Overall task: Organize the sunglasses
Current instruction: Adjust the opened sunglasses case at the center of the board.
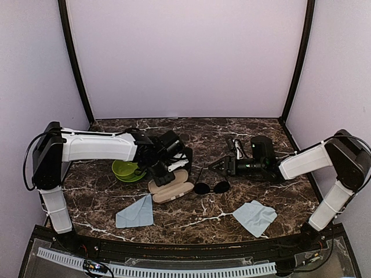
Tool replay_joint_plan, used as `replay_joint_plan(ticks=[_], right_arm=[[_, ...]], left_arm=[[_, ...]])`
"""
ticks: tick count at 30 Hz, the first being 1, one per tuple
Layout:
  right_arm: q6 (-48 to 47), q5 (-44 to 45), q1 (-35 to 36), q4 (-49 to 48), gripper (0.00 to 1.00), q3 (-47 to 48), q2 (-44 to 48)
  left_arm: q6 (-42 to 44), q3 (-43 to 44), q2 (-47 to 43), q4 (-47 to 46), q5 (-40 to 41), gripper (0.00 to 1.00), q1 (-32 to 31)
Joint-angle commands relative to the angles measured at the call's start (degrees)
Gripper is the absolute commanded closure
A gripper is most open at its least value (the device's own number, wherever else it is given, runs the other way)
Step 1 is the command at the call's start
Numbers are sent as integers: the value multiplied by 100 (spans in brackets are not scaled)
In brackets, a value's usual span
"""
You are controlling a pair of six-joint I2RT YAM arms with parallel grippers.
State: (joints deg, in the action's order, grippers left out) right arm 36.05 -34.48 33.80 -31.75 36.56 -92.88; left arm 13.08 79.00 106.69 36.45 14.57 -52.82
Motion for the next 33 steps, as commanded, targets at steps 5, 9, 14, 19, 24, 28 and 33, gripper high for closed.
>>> replay_joint_plan(ticks=[5,9,14,19,24,28,33], right_arm=[[101,-71,16,-499,30,-104,-150],[125,-79,15,-560,30,-139,-160],[152,-97,20,-620,30,-180,-185],[174,-107,15,-649,30,-193,-219],[182,-116,17,-665,30,-195,-276],[233,-160,17,-738,30,-180,-351],[247,-186,15,-760,30,-161,-396]], left_arm=[[1831,-505,-601,-1567,1151,97,-79],[2563,-794,-682,-2143,1196,98,-88],[3028,-1006,-758,-2639,855,97,-88],[3317,-1076,-764,-2729,584,97,-119],[3295,-1135,-900,-2583,269,97,-141],[3296,-1156,-966,-2397,194,97,-150],[3349,-1337,-1014,-2376,198,97,-150]])
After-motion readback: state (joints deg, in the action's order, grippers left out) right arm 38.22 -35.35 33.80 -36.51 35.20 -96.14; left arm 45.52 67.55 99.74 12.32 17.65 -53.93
